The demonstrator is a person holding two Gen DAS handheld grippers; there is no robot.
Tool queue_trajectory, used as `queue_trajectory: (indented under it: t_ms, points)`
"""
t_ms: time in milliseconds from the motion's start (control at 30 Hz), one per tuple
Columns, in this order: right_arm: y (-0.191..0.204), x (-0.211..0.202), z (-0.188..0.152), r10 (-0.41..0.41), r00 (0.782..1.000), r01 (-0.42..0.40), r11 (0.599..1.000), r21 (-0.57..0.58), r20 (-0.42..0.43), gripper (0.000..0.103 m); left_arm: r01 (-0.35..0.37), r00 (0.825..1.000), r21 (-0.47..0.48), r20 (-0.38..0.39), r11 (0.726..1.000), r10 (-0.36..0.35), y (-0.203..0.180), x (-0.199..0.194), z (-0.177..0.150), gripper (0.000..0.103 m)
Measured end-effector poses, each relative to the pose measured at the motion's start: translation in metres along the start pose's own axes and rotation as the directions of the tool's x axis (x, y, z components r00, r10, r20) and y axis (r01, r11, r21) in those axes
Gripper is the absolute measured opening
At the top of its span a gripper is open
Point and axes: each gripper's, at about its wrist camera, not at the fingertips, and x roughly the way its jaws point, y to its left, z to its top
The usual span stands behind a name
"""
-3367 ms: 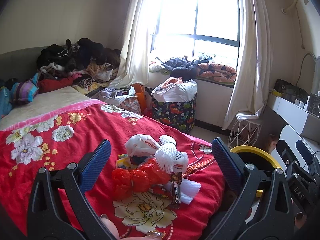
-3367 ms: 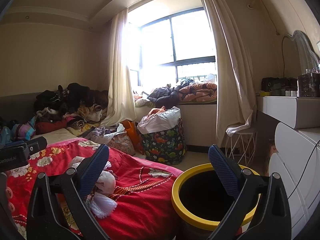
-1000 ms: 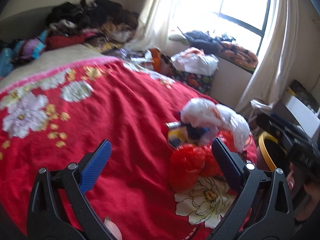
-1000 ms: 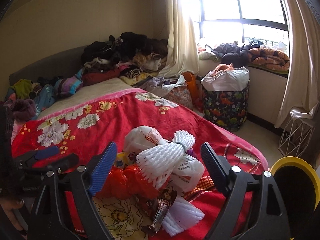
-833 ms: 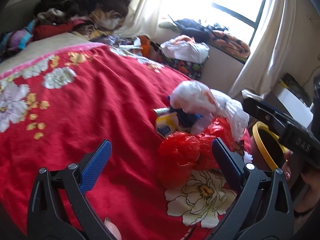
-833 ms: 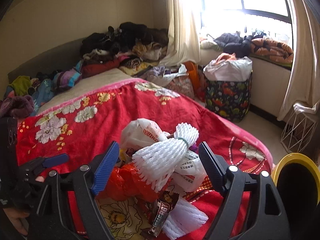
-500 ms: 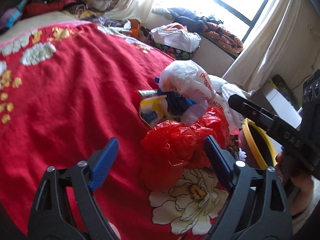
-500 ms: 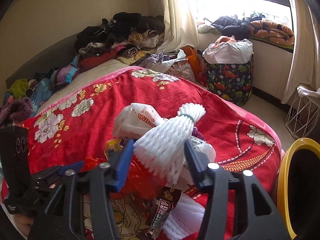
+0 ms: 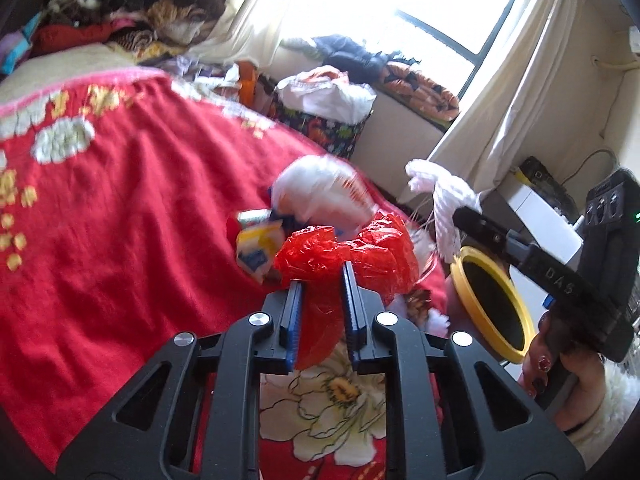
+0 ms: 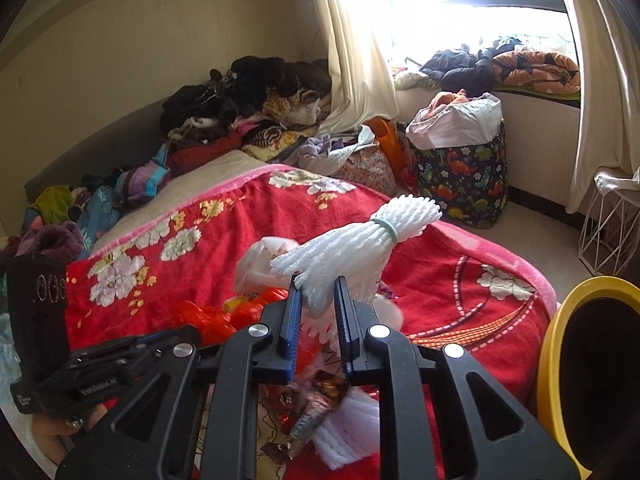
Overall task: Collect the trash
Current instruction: 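Carry the red bag and white foam mesh in both grippers over the yellow-rimmed bin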
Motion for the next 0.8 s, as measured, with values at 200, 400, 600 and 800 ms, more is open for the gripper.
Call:
queue_trajectory:
  t_ms: [200,400,600,800]
  points:
    - [-0.020,-0.023,0.004,-0.022,0.999,0.021,0.999,0.038,0.042,0.016,-0.025,0.997,0.041,0.074,0.999,0.022,-0.019,-0.021,0.021,0.011]
    - [-0.031,-0.042,0.003,-0.057,0.996,0.055,0.998,0.036,0.075,0.016,-0.027,0.996,0.071,0.085,0.997,0.021,-0.038,-0.023,0.030,0.011]
    - [-0.042,-0.060,-0.003,-0.098,0.991,0.094,0.995,0.045,0.093,0.016,-0.009,0.997,0.107,0.073,0.994,0.002,-0.062,-0.013,0.034,0.011]
    - [-0.060,-0.076,-0.010,-0.139,0.985,0.132,0.989,0.071,0.101,0.016,0.002,0.999,0.148,0.048,0.989,-0.009,-0.090,0.002,0.035,0.011]
